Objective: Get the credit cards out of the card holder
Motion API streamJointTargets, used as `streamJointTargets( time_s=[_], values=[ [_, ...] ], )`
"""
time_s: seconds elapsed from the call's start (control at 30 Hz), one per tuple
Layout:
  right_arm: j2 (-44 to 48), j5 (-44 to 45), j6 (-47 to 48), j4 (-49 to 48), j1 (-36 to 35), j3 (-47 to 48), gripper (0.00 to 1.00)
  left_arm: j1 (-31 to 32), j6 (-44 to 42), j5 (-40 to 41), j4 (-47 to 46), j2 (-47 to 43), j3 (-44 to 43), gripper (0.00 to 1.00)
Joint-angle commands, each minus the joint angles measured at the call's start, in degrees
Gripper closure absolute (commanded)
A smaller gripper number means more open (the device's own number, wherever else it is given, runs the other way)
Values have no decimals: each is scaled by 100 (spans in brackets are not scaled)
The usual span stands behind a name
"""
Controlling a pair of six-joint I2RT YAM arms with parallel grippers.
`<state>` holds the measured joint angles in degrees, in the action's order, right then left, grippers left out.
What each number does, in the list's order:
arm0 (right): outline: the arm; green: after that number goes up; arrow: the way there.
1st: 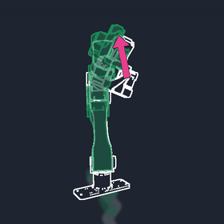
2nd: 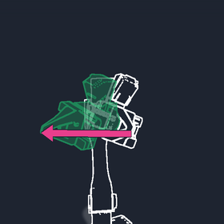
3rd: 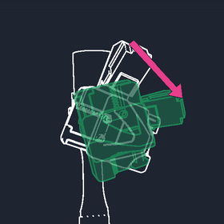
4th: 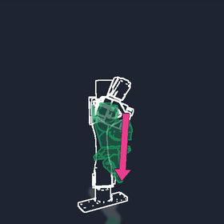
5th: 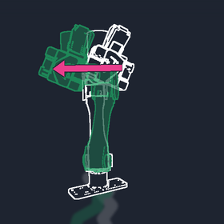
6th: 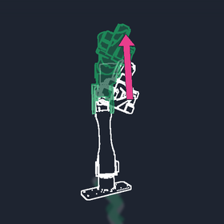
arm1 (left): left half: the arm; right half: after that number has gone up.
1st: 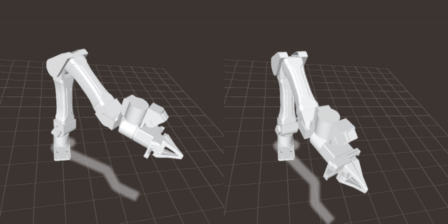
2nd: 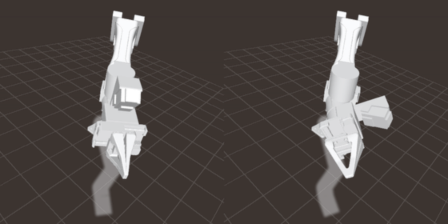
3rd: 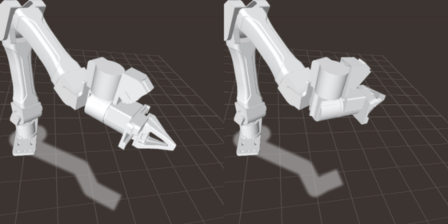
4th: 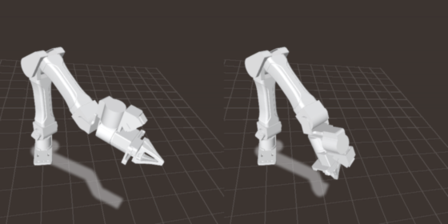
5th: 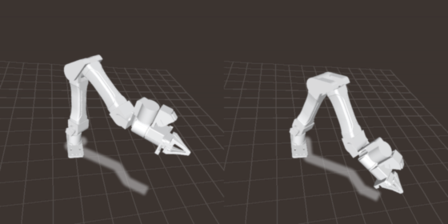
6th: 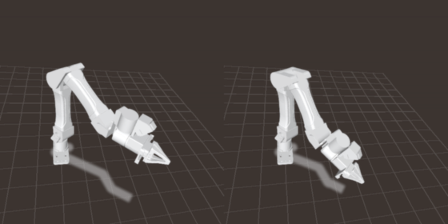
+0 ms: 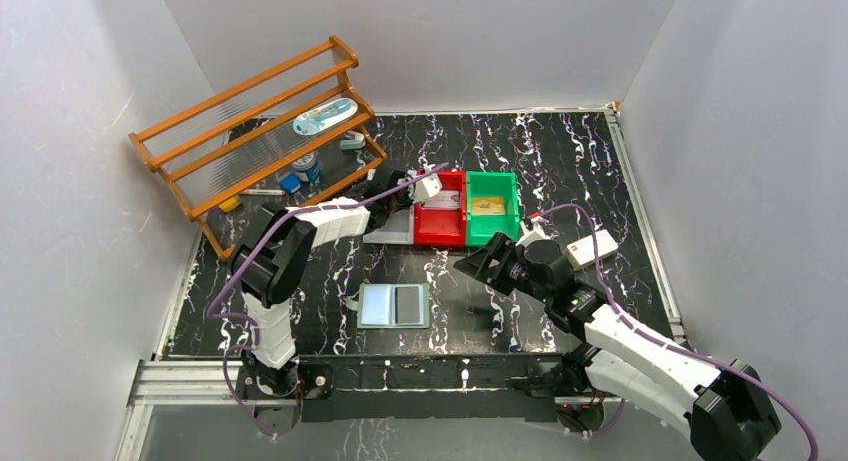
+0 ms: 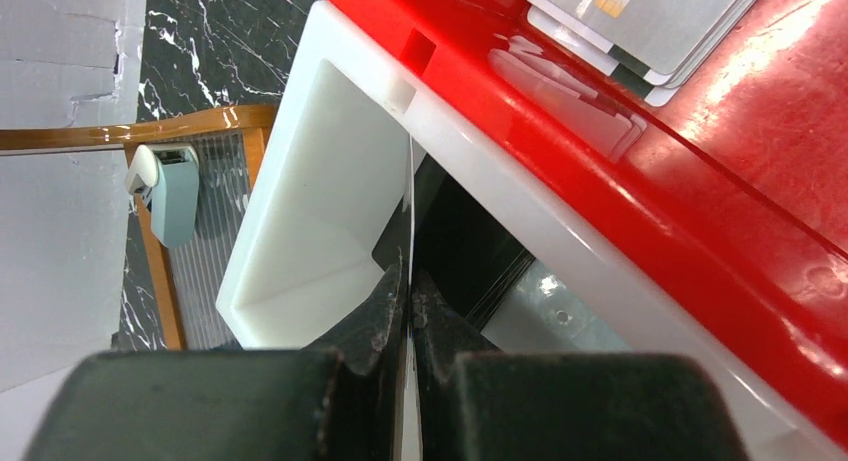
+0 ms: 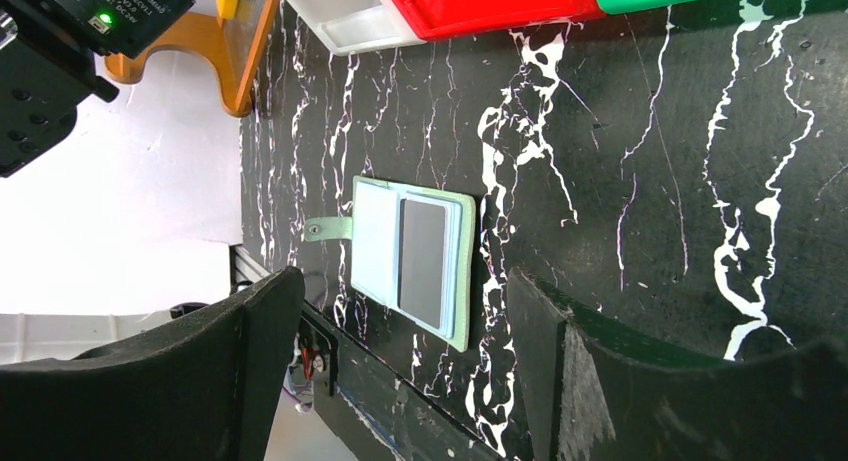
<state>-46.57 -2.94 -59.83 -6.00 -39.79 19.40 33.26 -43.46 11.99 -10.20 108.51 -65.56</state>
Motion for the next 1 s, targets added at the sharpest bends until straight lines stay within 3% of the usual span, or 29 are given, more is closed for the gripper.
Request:
streamJointTargets(
  time_s=[0.0,0.4,0.57,0.97],
  values=[
    [136,120,-104,-55,22,141,17,8,-162,-1,-214,16,-112,98],
    [91,75,-149,-36,21,130,16,17,-360,-418,-126,71,198,85],
    [69,44,-173,-8,16,133,16,12,-109,-555,75,78,125,65],
    [-18,-72,-156,11,24,174,16,14,710,-851,449,-633,15,55]
  ],
)
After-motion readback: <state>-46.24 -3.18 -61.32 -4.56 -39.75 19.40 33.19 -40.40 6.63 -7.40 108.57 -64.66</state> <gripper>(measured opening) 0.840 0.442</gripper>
